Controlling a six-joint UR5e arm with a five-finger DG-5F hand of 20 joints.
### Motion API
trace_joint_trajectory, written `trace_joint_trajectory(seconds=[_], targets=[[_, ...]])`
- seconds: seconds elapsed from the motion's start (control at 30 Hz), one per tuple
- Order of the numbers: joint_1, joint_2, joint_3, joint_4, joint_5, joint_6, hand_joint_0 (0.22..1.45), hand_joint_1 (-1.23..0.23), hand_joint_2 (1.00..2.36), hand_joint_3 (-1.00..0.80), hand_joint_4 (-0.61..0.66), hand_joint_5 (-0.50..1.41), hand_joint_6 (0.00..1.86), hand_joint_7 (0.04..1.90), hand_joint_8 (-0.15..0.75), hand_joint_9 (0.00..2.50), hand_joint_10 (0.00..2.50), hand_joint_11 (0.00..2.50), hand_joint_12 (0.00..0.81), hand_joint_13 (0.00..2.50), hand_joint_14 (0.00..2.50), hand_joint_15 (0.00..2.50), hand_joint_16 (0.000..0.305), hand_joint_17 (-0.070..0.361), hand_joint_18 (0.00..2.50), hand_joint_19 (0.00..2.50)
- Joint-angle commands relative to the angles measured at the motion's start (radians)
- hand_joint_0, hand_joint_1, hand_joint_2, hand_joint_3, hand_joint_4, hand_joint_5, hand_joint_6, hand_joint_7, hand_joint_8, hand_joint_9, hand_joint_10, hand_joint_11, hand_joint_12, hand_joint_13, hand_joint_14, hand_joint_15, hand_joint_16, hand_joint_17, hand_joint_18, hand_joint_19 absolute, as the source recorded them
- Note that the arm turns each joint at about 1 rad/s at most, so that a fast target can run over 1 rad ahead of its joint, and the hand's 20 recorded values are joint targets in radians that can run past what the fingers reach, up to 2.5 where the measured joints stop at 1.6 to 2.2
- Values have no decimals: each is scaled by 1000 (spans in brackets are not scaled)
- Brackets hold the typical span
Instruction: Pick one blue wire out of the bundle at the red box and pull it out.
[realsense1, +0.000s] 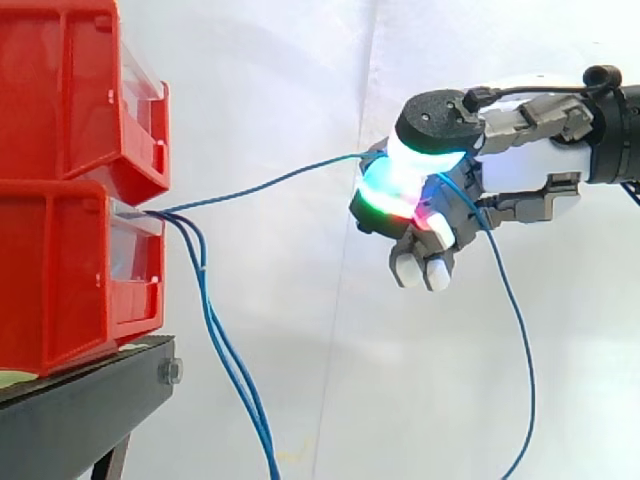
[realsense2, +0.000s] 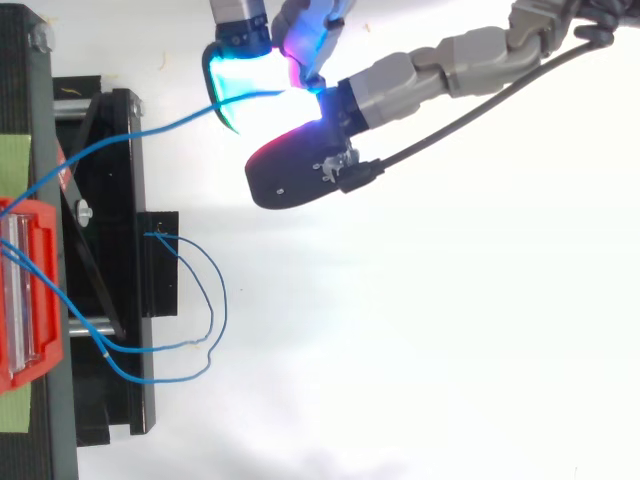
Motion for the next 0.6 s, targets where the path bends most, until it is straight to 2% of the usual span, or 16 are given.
trace_joint_trajectory(seconds=[0.0, 0.2, 0.27, 0.3, 0.43, 0.57], targets=[[-2, 0, 0, 0, -1, -4, 600, -781, 1011, -359, 177, -128, 917, 1062, 359, 1055, 17, 758, 436, 876, 20, 565, 53, 118, 834, 597], [-7, 0, 1, 2, -1, -27, 602, -779, 1011, -361, 169, -128, 916, 1056, 361, 1054, 17, 753, 436, 877, 20, 565, 52, 118, 836, 598], [-8, 2, 1, 2, -1, -52, 603, -779, 1010, -364, 169, -128, 916, 1057, 357, 1053, 18, 758, 436, 877, 20, 569, 52, 118, 836, 599], [-10, 5, 0, 2, -1, -93, 602, -780, 1011, -362, 169, -128, 916, 1057, 360, 1052, 15, 751, 437, 876, 21, 573, 53, 118, 836, 597], [-14, 5, 0, 5, -1, -138, 603, -780, 1010, -364, 169, -128, 916, 1057, 358, 1049, 17, 743, 436, 877, 18, 568, 53, 118, 836, 599], [-16, 5, 0, 3, -3, -153, 603, -782, 1010, -361, 170, -129, 915, 1060, 359, 1050, 15, 750, 437, 875, 20, 564, 53, 119, 837, 597]])
